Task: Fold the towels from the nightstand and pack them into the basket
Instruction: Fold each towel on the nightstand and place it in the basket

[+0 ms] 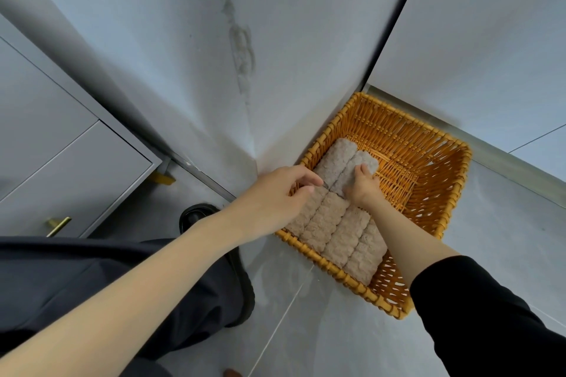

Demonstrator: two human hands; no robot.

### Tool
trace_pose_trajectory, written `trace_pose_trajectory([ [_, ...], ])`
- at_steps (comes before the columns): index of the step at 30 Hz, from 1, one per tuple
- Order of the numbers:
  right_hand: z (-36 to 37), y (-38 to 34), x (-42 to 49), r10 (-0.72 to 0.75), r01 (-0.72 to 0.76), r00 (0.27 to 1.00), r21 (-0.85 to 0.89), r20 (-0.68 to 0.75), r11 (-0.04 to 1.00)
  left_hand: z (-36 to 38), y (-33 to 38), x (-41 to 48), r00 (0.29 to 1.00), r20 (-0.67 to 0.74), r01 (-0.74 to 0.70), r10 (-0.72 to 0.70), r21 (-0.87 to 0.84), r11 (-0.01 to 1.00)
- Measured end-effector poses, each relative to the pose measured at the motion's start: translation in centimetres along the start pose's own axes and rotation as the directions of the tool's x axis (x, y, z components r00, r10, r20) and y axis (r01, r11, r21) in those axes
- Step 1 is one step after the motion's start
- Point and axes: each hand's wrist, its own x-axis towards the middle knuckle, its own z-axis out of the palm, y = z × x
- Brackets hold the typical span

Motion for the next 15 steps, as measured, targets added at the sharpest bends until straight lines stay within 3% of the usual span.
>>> trace_pose_trajectory([
  [3, -1.1, -0.6, -1.7, -0.067, 0.079, 0.988, 0.077, -0.138, 0.994, 0.0, 0.1, -0.7, 1.000, 0.006, -0.005, 0.005, 0.005, 1.000],
  [7, -2.6, -2.2, -6.0, -0.158, 0.248, 0.944, 0.307, -0.290, 0.919, -0.2, 0.6, -1.9, 1.000, 0.006, -0.001, 0.001, 0.018, 1.000],
  [15, -5.1, -4.8, -18.6, -0.392, 0.473, 0.879, 0.390, -0.272, 0.790, -1.8, 1.8, -5.1, 0.997, -0.077, 0.002, -0.001, 0.020, 1.000],
])
